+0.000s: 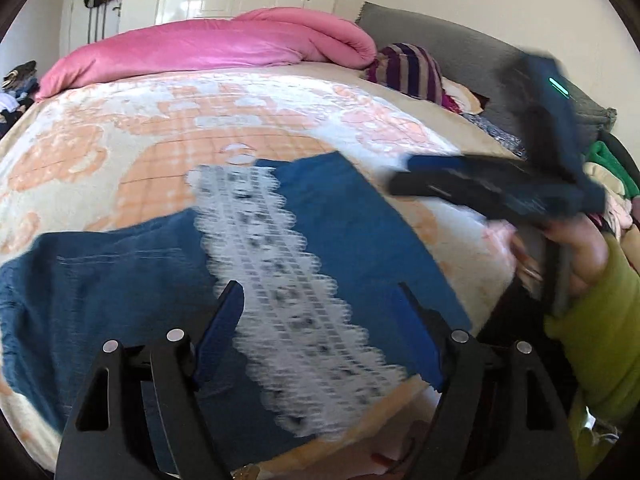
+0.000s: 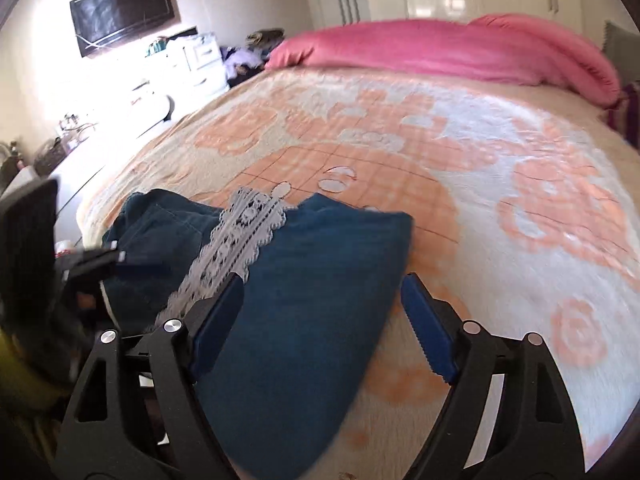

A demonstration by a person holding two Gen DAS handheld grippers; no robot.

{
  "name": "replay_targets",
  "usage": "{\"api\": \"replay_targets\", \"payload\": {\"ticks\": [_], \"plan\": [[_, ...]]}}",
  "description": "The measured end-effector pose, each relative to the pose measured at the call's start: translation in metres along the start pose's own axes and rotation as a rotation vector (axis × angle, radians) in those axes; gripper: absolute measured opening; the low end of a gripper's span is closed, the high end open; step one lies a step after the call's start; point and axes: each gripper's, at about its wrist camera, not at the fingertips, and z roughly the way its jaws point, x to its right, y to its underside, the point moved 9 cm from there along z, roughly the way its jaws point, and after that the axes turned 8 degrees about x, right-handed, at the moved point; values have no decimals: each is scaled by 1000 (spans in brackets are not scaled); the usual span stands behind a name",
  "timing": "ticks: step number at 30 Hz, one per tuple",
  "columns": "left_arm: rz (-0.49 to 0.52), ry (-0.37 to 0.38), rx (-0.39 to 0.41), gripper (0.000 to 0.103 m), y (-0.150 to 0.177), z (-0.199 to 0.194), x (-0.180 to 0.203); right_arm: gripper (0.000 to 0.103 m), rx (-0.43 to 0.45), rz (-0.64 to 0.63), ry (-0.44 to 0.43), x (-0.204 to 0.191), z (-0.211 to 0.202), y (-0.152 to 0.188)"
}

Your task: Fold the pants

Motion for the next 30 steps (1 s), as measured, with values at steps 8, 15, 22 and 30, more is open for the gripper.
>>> {"api": "replay_targets", "payload": {"ticks": [8,15,22,30], "plan": [[121,-47,-90,75,29,30,15,73,-117,-62,7,-2,60,-3],[140,-53,-89,75,33,32,14,70,-158,-85,95,20,75,21],[140,-62,-90,76,33,30,20,77,-105,-51,78,17,70,18],[97,-69,-77,79,28,12,20,86,32,26,101,27,25,1]]}}
